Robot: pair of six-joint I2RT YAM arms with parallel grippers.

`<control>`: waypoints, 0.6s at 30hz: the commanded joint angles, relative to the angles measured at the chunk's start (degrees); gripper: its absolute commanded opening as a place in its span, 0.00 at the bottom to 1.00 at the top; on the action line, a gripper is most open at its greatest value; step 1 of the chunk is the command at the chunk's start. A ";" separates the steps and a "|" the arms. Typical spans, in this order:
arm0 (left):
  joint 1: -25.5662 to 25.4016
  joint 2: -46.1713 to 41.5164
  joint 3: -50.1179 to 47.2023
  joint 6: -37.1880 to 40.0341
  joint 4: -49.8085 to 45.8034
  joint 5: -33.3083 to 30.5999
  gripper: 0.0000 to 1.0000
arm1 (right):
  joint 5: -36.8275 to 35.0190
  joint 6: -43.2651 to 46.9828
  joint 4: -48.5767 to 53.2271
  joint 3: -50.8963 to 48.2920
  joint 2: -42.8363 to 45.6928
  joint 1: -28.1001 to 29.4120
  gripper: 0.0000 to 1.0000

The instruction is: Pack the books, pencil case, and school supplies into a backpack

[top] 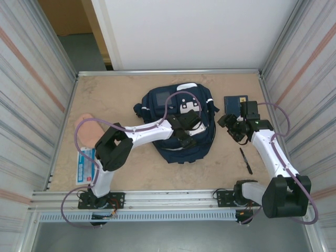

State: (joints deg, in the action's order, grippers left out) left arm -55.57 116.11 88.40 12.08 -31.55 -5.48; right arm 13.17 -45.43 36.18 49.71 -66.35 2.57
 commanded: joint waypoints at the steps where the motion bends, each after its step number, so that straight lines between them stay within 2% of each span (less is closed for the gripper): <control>1: 0.93 0.66 0.04 0.68 -0.92 2.64 0.51 | 2.20 2.44 1.90 -0.01 0.13 -0.50 0.69; 3: 1.37 1.12 0.19 0.09 -0.88 3.53 0.36 | 2.47 2.51 1.83 -0.50 0.38 -0.46 0.69; 5: 1.90 1.07 0.00 -0.33 -0.51 4.84 0.28 | 3.04 2.60 1.65 -0.68 0.30 -0.51 0.69; 6: 2.02 0.75 -0.20 -0.42 0.00 4.70 0.20 | 3.49 2.98 1.82 -0.52 0.18 -0.48 0.69; 7: 2.04 0.25 -0.18 -0.38 0.07 4.02 0.08 | 3.62 3.47 2.27 -0.21 0.11 -0.54 0.69; 8: 2.05 -0.59 -0.16 -0.42 -0.02 3.26 0.01 | 3.28 3.83 2.71 -0.32 0.16 -0.53 0.69; 18: 2.71 -14.80 -2.87 -1.88 0.14 -4.58 0.00 | -2.02 3.76 2.55 -1.94 -0.24 -0.77 0.70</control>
State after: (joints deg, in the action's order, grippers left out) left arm -53.98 107.50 85.36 11.92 -31.79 -5.32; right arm 13.58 -42.78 37.54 48.80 -66.37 2.28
